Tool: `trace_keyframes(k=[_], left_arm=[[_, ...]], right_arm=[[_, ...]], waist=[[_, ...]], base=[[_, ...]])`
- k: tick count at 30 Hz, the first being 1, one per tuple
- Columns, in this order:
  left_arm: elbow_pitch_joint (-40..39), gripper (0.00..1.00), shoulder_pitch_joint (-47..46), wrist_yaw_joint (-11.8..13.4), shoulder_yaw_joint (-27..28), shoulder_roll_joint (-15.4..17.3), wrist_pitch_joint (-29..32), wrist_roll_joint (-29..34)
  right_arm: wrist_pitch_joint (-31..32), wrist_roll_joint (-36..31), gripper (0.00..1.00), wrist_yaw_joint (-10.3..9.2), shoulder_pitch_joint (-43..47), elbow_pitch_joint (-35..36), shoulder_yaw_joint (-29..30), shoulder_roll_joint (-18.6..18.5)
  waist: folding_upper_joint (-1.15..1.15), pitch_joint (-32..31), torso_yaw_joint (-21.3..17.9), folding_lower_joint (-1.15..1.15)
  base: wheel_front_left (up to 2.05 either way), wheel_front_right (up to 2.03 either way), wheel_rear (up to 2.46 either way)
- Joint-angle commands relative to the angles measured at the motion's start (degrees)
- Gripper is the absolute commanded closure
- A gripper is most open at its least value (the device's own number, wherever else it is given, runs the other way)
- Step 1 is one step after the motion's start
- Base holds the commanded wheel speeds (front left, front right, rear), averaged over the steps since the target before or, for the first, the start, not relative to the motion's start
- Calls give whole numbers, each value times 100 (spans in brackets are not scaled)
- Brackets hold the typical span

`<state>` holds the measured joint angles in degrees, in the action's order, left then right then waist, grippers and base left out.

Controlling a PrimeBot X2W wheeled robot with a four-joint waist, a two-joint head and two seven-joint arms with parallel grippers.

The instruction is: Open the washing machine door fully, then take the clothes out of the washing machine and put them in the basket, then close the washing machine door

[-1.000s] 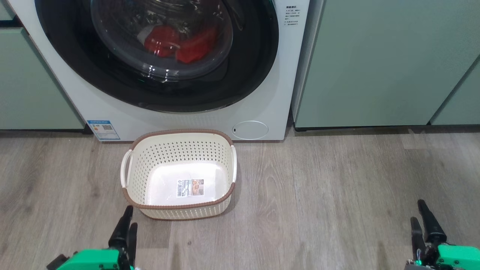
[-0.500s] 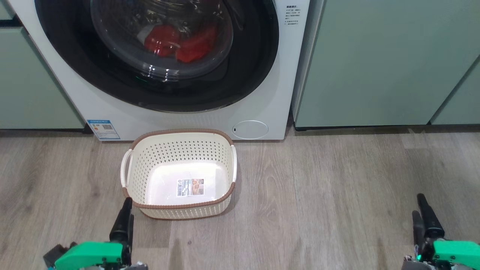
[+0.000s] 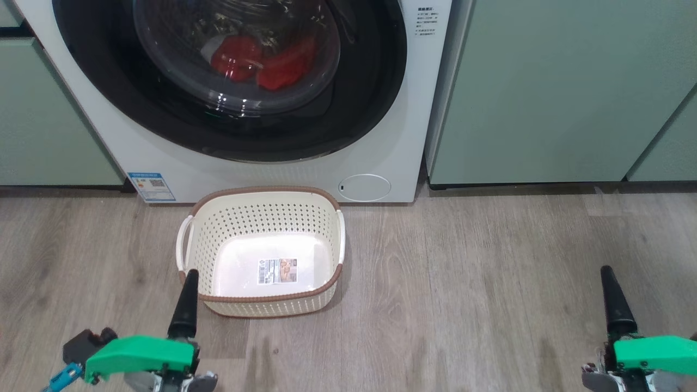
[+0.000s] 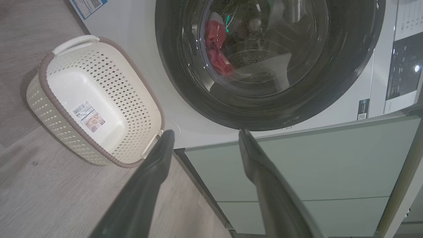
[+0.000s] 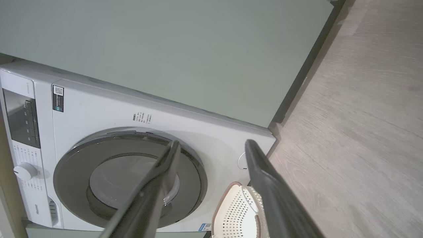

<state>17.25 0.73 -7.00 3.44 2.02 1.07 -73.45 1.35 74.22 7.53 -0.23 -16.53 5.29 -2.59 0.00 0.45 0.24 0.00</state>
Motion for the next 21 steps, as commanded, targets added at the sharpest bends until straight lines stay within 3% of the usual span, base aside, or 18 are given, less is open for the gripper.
trace_keyframes(k=[1,21], left_arm=[[-253,0,-300,23,32,41,-63,202],[-575,0,-399,478,-468,142,-417,2315]], right_arm=[[-90,-191,0,-1,-264,249,-54,-19],[-444,-2473,0,-2,-339,559,-276,-21]], waist=[[0,1,4,0],[0,19,41,0]], base=[[0,0,0],[0,0,0]])
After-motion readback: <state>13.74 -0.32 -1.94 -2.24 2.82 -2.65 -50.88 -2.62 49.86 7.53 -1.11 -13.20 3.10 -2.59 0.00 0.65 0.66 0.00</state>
